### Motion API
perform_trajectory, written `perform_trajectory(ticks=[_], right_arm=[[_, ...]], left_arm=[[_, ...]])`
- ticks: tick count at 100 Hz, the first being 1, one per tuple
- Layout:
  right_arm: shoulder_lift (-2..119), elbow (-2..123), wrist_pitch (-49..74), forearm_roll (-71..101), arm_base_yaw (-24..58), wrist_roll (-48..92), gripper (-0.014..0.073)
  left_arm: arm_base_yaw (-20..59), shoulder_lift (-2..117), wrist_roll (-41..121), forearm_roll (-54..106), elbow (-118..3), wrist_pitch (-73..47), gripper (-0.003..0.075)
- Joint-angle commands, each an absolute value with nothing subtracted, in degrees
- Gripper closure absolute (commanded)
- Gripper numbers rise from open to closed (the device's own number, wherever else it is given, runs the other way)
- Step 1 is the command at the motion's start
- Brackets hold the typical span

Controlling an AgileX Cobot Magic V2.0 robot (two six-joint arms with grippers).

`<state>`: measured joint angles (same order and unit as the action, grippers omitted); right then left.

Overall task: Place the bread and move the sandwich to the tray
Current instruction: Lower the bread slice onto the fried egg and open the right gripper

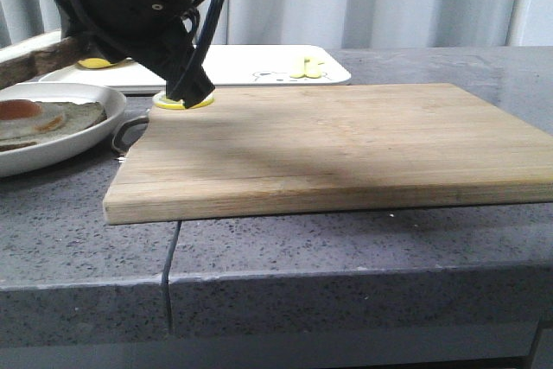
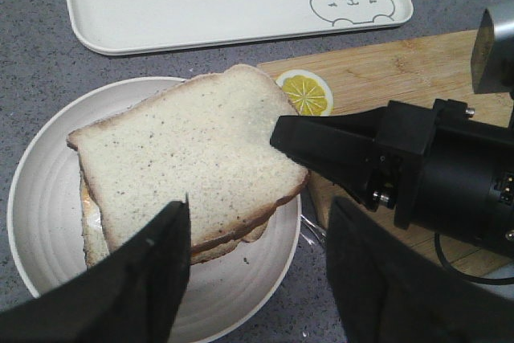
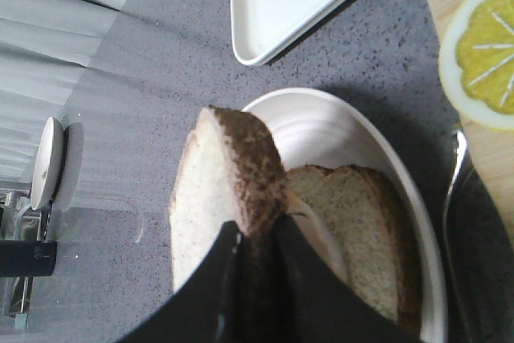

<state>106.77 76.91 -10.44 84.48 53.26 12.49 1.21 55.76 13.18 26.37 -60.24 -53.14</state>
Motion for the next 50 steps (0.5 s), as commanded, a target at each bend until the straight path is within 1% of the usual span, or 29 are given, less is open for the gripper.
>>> perform_trajectory(ticks=[1, 50], right_arm=[[103.9, 79.0, -11.4, 84.3, 53.4, 12.6, 0.0655], [104.7, 79.0, -9.9, 84.6, 53.4, 12.6, 0.0655]], left_arm=[[1.0, 55.3, 13.2, 28.4, -62.2, -50.3, 0.0363], [1.0, 55.3, 13.2, 28.4, -62.2, -50.3, 0.0363]])
